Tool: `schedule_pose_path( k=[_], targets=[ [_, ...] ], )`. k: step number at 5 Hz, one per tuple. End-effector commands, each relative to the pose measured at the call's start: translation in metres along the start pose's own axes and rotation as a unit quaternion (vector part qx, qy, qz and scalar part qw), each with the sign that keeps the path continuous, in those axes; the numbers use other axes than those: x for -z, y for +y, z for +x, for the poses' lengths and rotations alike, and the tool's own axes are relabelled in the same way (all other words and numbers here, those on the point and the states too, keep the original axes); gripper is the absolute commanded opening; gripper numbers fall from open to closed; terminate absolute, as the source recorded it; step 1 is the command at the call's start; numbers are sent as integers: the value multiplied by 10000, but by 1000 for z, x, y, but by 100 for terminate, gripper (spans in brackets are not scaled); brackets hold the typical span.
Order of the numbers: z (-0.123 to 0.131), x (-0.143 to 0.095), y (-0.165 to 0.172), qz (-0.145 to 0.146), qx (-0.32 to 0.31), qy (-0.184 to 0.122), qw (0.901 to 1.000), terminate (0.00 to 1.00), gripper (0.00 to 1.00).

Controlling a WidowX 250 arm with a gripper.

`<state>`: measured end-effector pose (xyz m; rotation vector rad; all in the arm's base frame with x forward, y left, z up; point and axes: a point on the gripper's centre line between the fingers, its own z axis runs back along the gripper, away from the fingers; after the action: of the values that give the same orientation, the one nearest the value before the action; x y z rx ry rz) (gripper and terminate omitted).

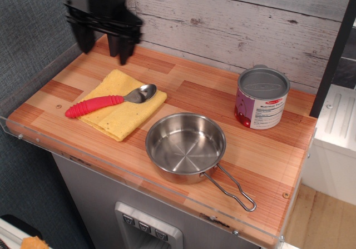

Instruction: Move red spoon above yellow cloth

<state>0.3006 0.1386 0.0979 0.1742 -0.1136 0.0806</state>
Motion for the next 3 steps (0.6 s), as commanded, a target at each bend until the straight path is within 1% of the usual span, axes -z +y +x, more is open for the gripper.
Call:
schedule_pose_path(
  k=[1, 2, 3],
  targets=[
    [-7, -3, 32, -408, 1990, 111, 9791, 0, 100],
    [-9, 6, 26, -520, 2611, -191, 9637, 0, 100],
    [-14, 13, 19, -516, 2764, -196, 9594, 0, 100]
  ],
)
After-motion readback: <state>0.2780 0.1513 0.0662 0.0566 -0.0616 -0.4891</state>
